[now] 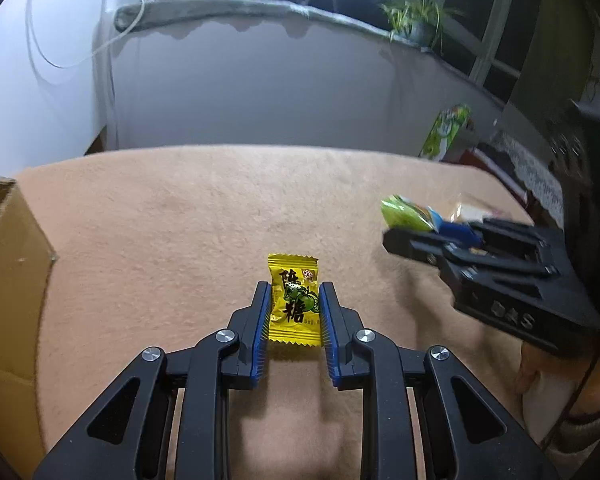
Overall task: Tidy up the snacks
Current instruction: 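Carry both snacks to the box and open both grippers to drop them, then move both open grippers to the bread loaf and close them on it, then lift the bread loaf with both grippers and carry it over the box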
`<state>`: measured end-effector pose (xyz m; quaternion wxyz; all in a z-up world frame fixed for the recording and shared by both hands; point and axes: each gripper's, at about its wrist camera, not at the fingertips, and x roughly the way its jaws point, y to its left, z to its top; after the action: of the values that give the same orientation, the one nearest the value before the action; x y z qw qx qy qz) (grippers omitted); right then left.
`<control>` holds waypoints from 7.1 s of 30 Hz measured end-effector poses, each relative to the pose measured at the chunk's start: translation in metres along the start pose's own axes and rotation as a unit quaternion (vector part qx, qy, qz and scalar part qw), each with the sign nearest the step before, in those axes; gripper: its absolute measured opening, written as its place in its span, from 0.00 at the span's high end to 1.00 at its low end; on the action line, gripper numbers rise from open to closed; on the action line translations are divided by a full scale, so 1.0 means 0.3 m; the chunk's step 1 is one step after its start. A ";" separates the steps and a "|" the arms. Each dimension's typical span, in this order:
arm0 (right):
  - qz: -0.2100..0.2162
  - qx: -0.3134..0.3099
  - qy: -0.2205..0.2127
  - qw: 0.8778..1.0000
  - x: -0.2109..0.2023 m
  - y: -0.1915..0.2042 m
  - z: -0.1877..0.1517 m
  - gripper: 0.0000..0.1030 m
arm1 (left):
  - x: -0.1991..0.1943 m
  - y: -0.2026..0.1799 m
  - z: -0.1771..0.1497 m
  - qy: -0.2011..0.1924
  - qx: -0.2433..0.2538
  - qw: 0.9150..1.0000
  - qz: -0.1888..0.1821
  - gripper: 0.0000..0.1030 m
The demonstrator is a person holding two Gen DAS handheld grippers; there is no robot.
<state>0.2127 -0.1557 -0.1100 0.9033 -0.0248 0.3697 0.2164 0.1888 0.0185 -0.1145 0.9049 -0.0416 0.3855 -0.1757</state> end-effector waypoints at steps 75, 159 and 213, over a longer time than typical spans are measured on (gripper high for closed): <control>0.093 -0.110 -0.124 0.982 -0.164 0.772 0.076 0.30 | -0.751 0.282 -0.291 -0.173 -0.049 0.959 0.218 0.25; 0.012 0.162 -0.063 0.985 -0.363 -0.416 -0.180 0.51 | 0.065 -0.482 0.071 0.016 0.012 0.988 -0.151 0.47; 0.130 -0.089 -0.056 0.986 -0.057 0.916 0.201 0.52 | -0.731 0.514 -0.158 -0.182 -0.158 0.970 0.015 0.47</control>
<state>0.1291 0.0991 -0.0231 0.8810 -0.0448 0.2976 0.3651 0.0586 0.2423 -0.0304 0.9444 -0.2095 0.2373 -0.0890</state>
